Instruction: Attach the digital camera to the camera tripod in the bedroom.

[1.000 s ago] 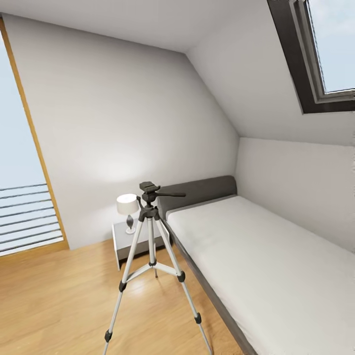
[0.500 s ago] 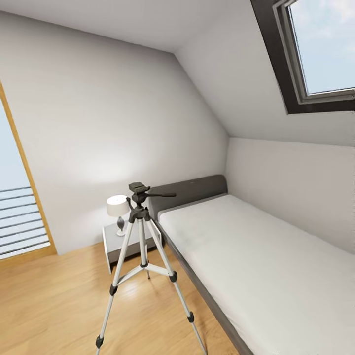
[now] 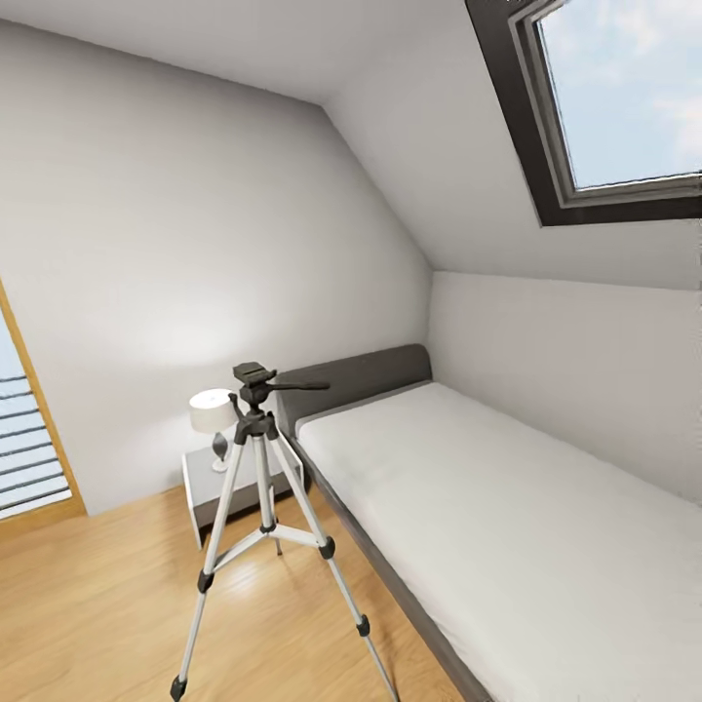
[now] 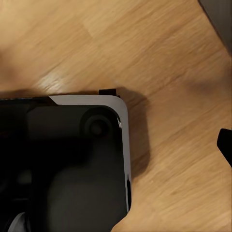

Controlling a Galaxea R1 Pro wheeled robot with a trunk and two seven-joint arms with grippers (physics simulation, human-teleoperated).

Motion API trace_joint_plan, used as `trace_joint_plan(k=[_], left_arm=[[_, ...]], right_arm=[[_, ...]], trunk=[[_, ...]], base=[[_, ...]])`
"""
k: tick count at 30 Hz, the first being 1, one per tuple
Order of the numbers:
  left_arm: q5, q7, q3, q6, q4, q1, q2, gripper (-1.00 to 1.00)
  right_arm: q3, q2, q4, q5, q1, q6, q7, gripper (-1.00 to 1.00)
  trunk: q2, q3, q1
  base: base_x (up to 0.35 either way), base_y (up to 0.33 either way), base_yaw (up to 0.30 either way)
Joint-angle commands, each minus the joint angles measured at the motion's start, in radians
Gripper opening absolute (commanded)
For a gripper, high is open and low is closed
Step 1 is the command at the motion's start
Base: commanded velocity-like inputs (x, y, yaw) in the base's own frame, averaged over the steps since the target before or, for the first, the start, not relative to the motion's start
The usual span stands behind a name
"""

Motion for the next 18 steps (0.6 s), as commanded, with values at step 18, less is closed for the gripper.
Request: trace_joint_plan(k=[18], left_arm=[[0.007, -0.005, -0.008, -0.002, 0.001, 0.0, -0.005, -1.0]], right_arm=[[-0.009, -0.001, 0.003, 0.01, -0.001, -0.006, 0.002, 1.0]], trunk=[[-0.001, 0.0, 0.0]], base=[[0.0, 0.0, -0.131]])
